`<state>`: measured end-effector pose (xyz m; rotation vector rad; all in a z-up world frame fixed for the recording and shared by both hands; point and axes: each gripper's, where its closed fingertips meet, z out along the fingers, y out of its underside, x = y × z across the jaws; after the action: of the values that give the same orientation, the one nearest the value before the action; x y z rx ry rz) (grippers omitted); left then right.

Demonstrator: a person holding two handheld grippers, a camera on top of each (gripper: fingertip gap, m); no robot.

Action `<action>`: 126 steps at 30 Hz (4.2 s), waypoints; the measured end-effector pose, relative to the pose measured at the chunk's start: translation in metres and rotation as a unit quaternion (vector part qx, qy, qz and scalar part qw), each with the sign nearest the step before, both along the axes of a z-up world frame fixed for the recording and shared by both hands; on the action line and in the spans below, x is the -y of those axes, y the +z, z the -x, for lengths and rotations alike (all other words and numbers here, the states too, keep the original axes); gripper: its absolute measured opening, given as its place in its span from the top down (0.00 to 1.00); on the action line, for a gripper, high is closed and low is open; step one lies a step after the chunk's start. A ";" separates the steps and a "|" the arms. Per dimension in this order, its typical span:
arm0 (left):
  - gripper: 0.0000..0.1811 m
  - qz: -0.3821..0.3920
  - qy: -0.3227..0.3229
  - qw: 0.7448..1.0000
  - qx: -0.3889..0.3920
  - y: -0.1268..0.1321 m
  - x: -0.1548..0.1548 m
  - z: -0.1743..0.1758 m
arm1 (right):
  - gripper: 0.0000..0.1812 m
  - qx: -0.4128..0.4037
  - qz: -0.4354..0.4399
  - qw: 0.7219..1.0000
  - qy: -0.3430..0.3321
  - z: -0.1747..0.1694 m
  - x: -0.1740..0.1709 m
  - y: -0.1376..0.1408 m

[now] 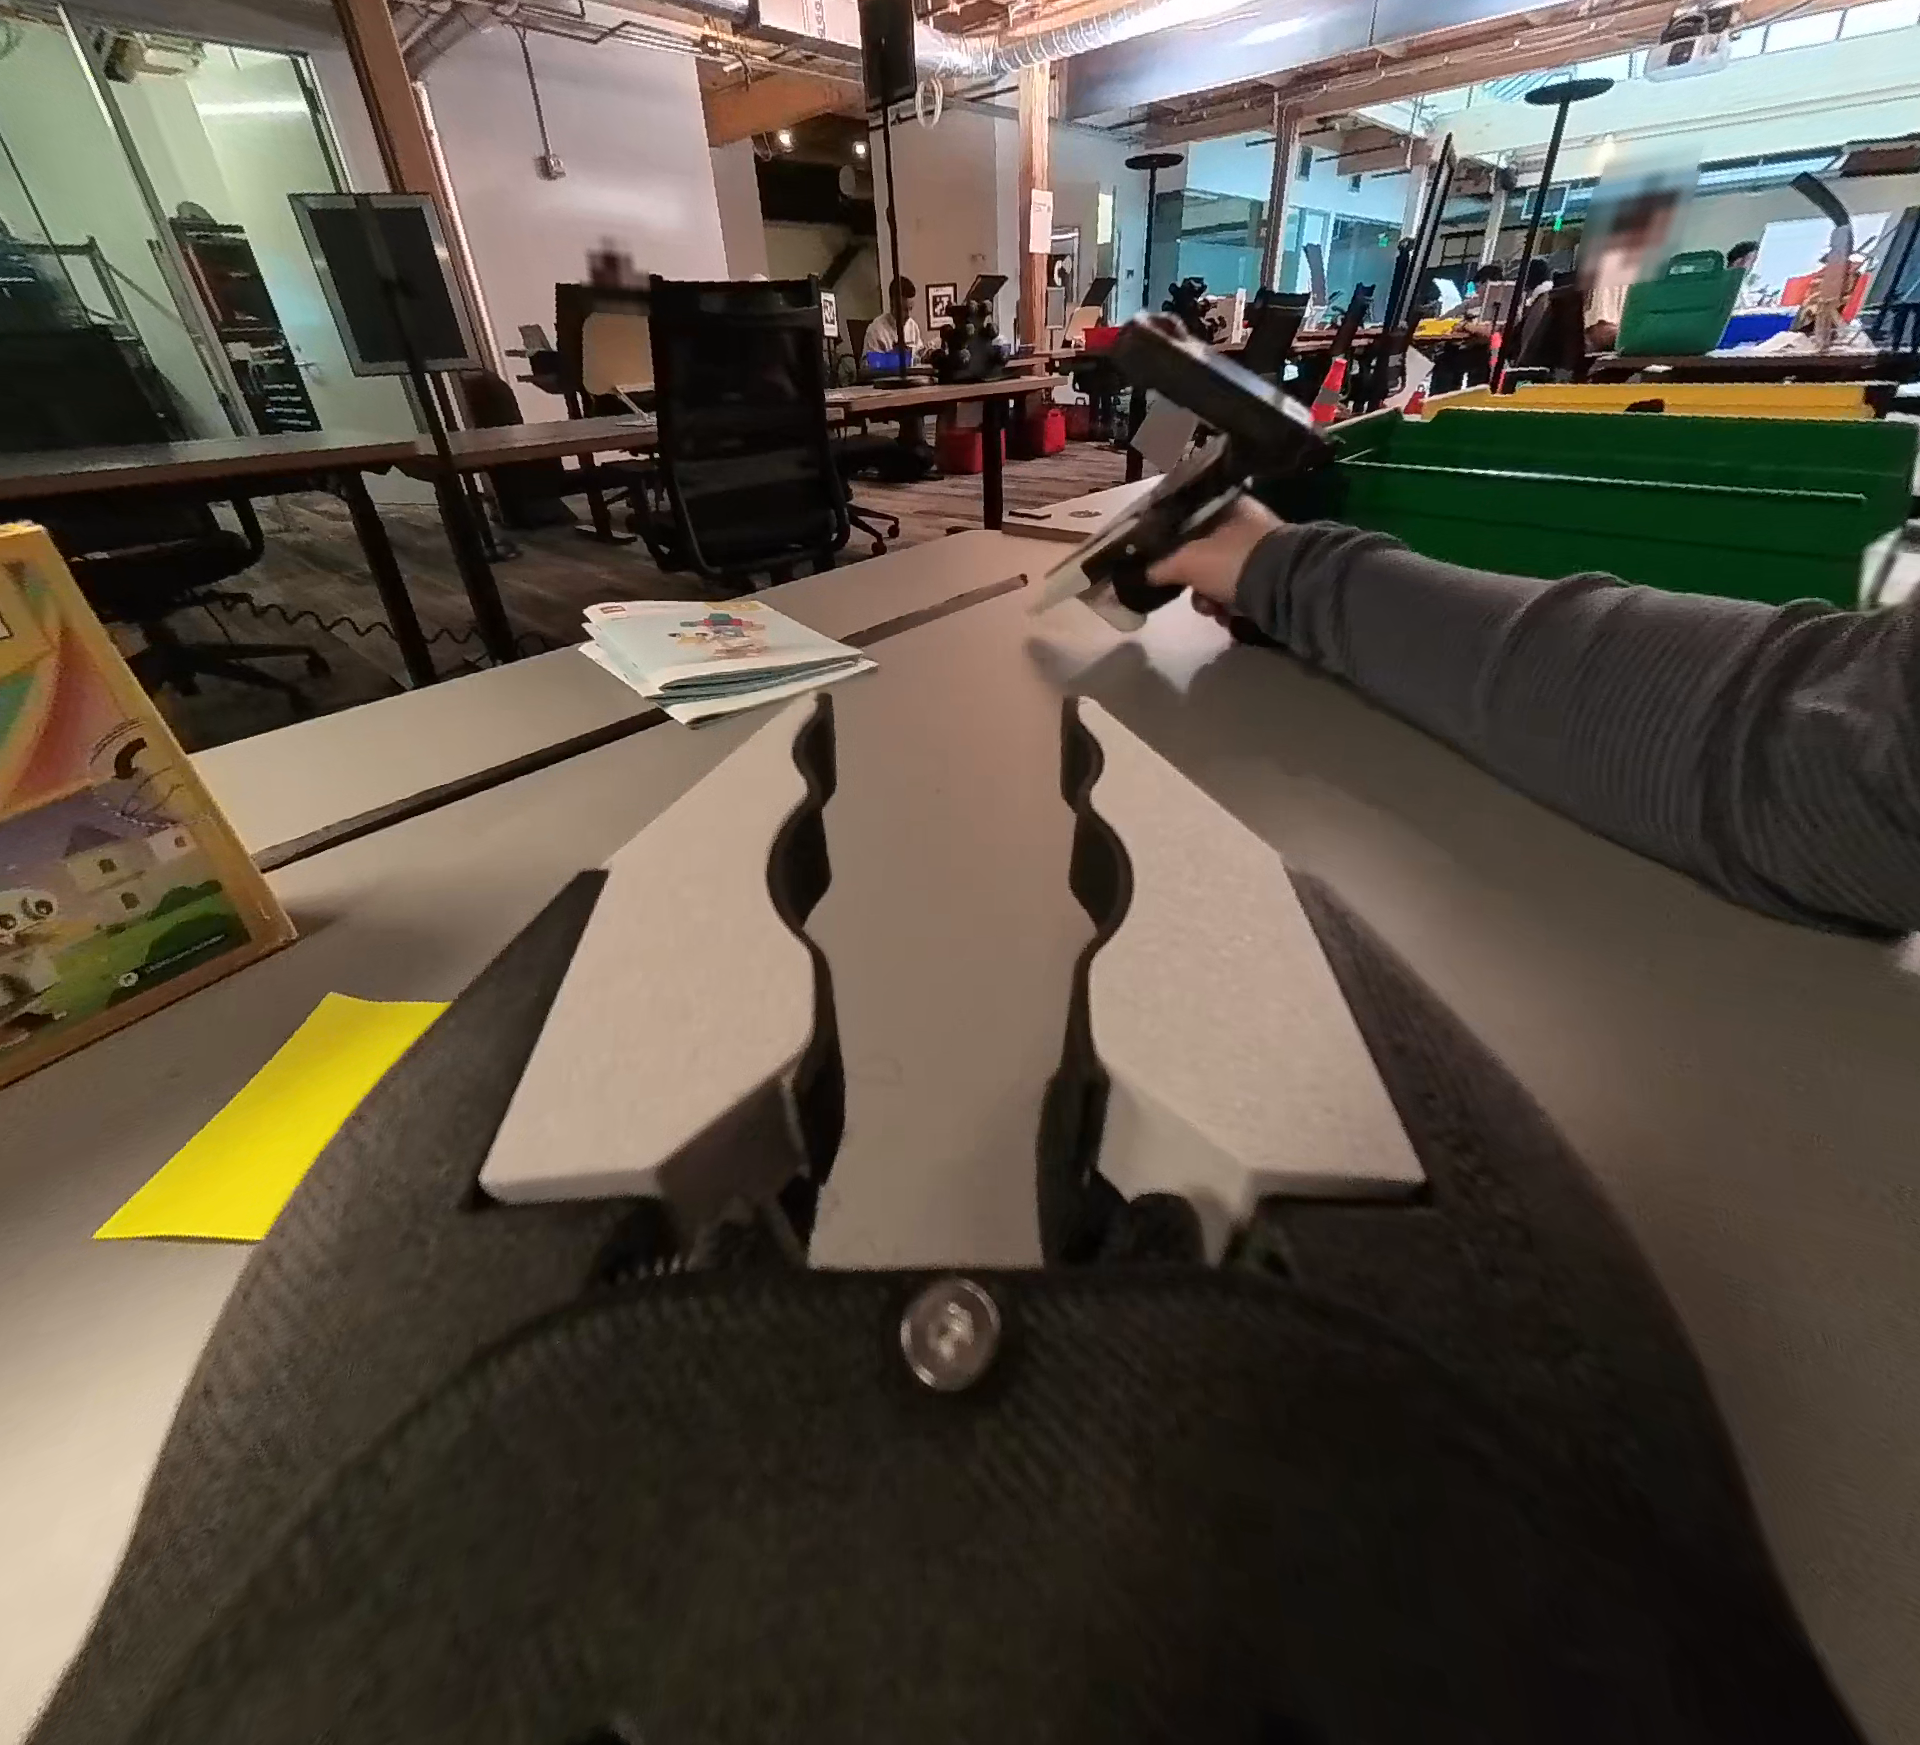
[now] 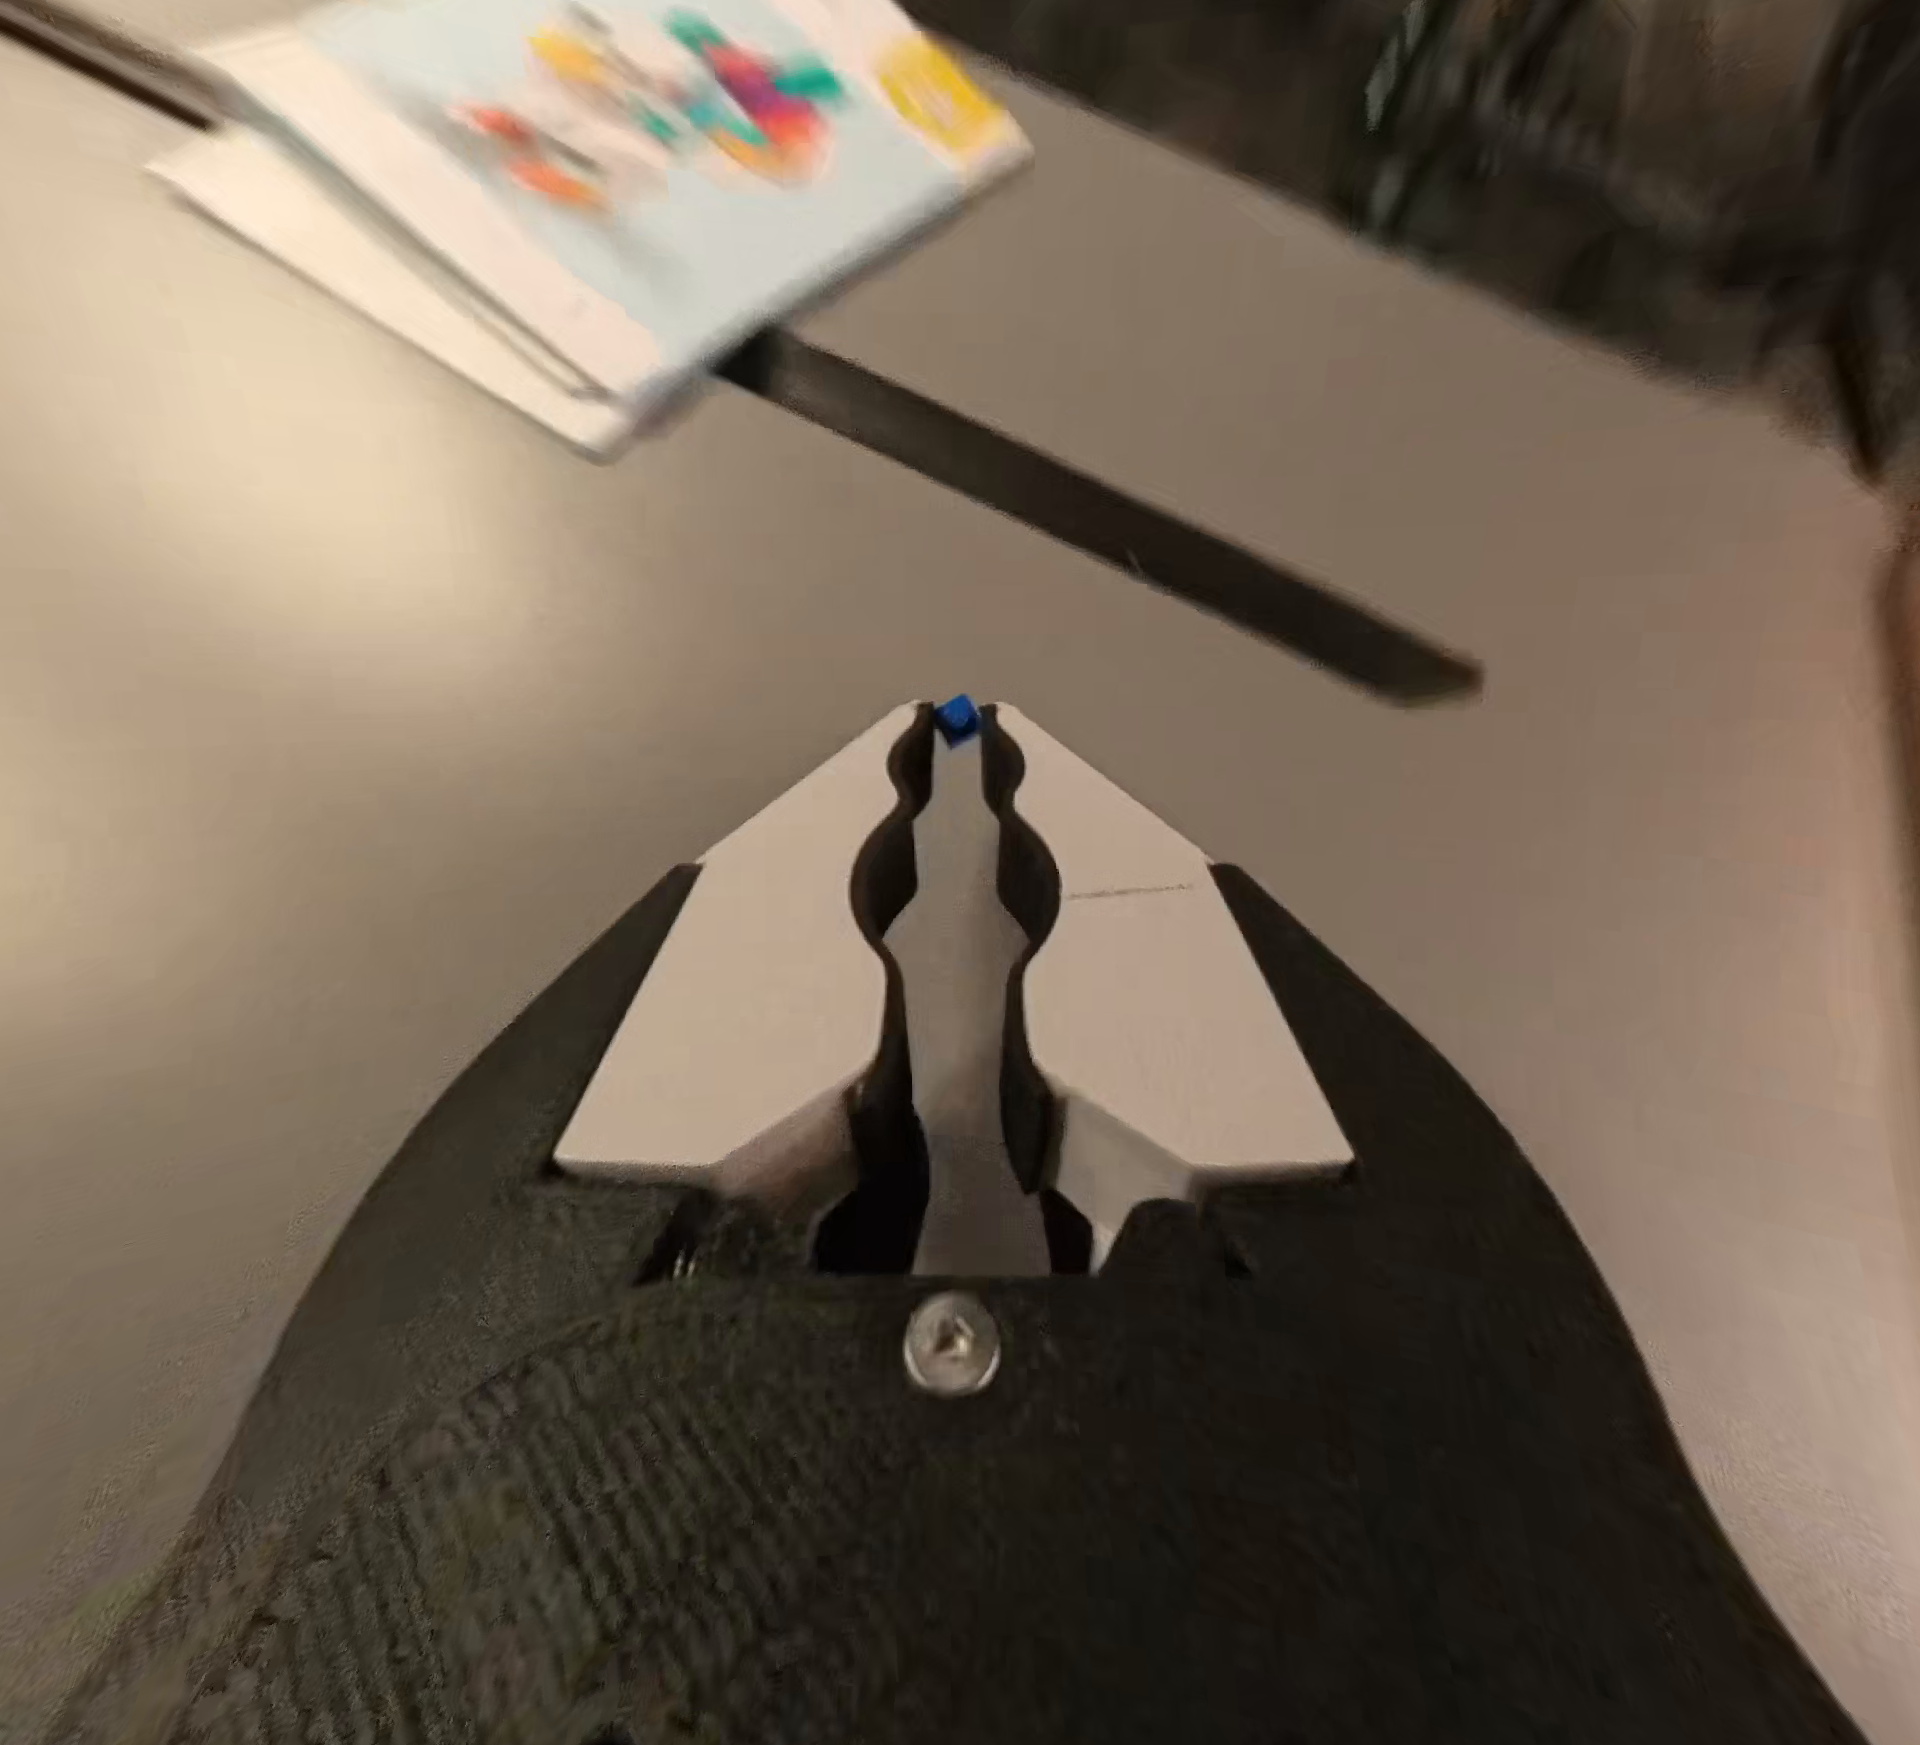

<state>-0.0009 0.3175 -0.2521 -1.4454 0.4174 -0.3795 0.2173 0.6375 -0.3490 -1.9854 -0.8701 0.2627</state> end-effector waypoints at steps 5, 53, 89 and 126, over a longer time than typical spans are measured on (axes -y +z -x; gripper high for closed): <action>0.78 0.013 -0.003 1.000 0.002 -0.005 -0.003 0.000 | 0.97 -0.042 -0.176 0.965 0.192 0.098 0.073 0.083; 0.82 0.035 -0.024 0.998 -0.053 -0.020 0.013 -0.013 | 0.55 0.093 0.048 0.839 0.535 0.423 0.455 0.176; 0.77 -0.039 0.143 0.985 -0.086 0.001 0.088 0.040 | 0.66 -0.231 -0.239 0.943 -0.039 -0.162 0.520 0.173; 0.73 -0.026 0.201 0.977 -0.057 0.001 0.117 0.056 | 0.65 -0.221 -0.385 0.894 -0.065 -0.220 0.595 0.227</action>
<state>-0.0570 0.2005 -0.2509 -1.4638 0.2149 0.0406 0.4373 0.0420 -0.1219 -1.1611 -0.4333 0.2302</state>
